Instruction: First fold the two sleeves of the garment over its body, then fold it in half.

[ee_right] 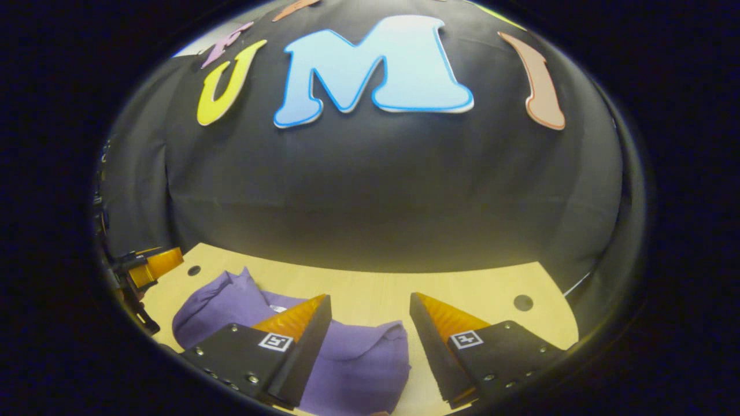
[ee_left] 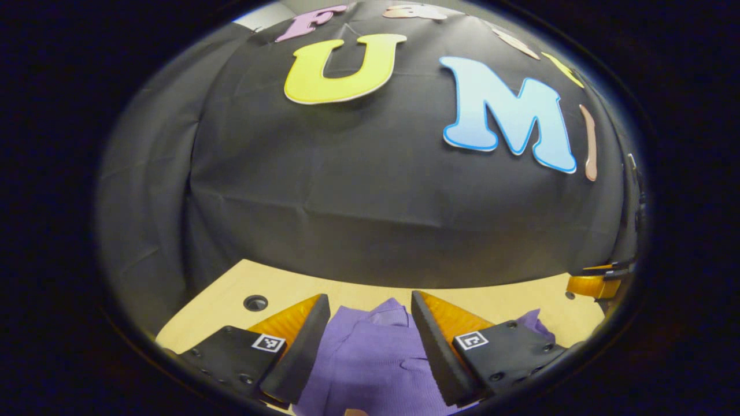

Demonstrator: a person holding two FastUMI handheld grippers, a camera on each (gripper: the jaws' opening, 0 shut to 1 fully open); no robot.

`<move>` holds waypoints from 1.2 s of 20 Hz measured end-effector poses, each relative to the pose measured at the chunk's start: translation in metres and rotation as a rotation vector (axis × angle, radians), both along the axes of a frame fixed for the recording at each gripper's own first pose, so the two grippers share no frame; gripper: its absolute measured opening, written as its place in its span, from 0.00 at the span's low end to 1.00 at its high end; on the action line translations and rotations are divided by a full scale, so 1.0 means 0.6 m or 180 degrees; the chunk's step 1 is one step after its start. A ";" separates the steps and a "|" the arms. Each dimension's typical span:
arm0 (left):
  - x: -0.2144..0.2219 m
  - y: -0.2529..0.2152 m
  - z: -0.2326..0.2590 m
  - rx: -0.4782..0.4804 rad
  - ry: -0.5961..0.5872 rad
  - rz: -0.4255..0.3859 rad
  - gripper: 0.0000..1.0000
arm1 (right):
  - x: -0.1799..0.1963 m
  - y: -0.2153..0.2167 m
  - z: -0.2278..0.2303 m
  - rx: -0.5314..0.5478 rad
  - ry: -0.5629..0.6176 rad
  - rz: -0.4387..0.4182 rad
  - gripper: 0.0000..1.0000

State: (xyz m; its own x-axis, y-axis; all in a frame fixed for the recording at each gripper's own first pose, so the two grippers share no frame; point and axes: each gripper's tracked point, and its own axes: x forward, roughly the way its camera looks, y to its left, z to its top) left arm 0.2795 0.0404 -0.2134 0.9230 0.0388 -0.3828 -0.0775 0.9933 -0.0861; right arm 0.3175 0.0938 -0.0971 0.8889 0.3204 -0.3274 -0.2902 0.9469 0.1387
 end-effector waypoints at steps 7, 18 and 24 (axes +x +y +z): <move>-0.099 0.002 0.128 0.0028 -0.0299 -0.0170 0.91 | -0.110 0.013 0.146 -0.0044 -0.0610 -0.0108 0.83; -0.285 0.000 0.291 0.0063 -0.0731 -0.0422 0.95 | -0.359 0.003 0.270 0.0012 -0.1096 -0.0440 0.82; -0.371 -0.012 0.335 0.0237 -0.0831 -0.0491 0.94 | -0.434 0.007 0.291 0.0122 -0.1136 -0.0440 0.94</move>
State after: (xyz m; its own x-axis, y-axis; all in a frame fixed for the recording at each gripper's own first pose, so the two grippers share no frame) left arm 0.0569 0.0335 -0.0125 0.9869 -0.0903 -0.1334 0.0898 0.9959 -0.0100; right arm 0.0573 0.0982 0.0776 0.9805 0.1954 0.0205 -0.1965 0.9765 0.0880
